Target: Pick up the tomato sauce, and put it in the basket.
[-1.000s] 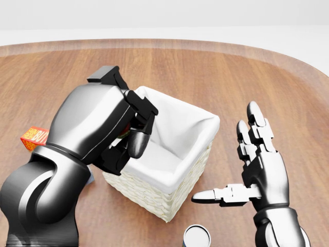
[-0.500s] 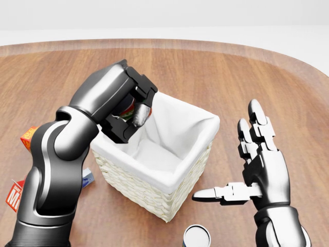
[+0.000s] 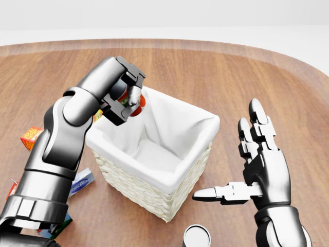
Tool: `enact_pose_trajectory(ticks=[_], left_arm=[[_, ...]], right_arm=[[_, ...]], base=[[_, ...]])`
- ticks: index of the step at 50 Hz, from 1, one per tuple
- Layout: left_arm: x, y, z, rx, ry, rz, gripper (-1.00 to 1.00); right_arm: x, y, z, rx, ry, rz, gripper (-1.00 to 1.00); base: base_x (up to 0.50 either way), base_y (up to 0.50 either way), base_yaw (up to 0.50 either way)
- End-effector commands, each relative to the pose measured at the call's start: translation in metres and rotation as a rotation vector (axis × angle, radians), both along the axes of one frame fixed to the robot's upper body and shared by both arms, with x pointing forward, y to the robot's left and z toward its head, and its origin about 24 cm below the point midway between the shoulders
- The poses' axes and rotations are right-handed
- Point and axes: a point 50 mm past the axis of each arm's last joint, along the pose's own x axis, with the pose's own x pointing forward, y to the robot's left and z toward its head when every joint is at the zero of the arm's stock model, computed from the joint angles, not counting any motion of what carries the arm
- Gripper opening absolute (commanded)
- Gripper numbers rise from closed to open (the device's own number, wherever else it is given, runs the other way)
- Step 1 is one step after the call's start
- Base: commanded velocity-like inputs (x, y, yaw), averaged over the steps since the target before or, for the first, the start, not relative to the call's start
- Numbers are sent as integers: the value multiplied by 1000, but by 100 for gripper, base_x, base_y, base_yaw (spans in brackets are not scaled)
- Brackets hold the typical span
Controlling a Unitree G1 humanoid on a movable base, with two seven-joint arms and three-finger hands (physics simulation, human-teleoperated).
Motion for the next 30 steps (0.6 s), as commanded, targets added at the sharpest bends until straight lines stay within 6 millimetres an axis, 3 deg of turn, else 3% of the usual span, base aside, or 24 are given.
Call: enact_pose_trajectory(ticks=[1,30], left_arm=[[21,7,-7,-50,95,77,-100],[31,-18,6,-22,147,30,-100]], right_arm=[[0,0,0,1,0,1,100],[0,1,-5,-2,23,3,100]], base=[[0,0,0],[0,0,0]])
